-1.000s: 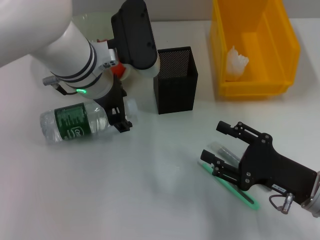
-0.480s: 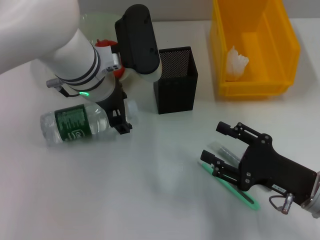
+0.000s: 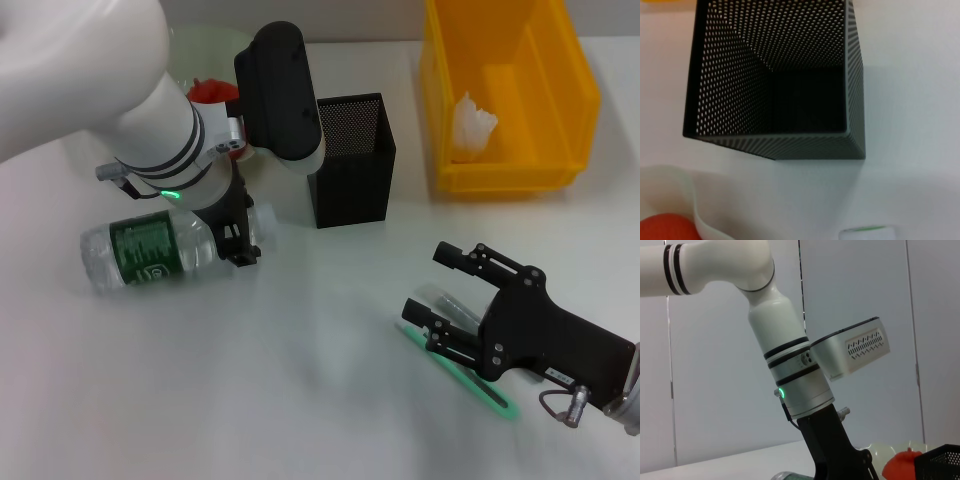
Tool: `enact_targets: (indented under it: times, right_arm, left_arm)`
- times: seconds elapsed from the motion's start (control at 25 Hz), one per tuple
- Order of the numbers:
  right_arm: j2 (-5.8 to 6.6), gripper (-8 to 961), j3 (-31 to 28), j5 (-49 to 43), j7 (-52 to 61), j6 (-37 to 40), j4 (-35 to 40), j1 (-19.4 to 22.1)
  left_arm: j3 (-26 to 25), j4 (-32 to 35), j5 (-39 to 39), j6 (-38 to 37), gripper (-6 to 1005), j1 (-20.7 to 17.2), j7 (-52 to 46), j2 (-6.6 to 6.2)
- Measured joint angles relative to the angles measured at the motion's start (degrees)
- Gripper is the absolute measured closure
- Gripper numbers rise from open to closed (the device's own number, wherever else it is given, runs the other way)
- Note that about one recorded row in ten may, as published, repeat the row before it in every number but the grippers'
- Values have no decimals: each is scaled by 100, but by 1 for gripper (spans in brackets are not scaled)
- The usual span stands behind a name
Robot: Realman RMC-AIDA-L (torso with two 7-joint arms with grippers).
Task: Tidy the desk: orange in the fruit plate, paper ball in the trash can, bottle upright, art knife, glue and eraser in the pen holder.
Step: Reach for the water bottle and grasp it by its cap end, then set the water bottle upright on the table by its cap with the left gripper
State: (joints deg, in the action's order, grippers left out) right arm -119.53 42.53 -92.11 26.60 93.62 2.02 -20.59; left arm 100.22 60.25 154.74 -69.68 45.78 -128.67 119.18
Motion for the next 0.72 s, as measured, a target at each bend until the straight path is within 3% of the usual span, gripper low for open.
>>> enact_targets:
  times: [0.08, 0.28, 0.52, 0.72]
  right_arm:
    - [0, 245, 0, 0, 1, 4, 0, -13]
    - [2, 245, 0, 0, 58, 7, 6, -34]
    - [8, 245, -9, 0, 116, -20, 33, -44]
    - [9, 245, -9, 0, 117, -27, 47, -51]
  left_arm:
    - [6, -1, -1, 15, 236, 0, 0, 0]
    - [25, -6, 5, 68, 450, -6, 0, 0]
    - [67, 87, -19, 139, 556, -54, -13, 0]
    - [67, 396, -34, 140, 557, -173, -146, 0]
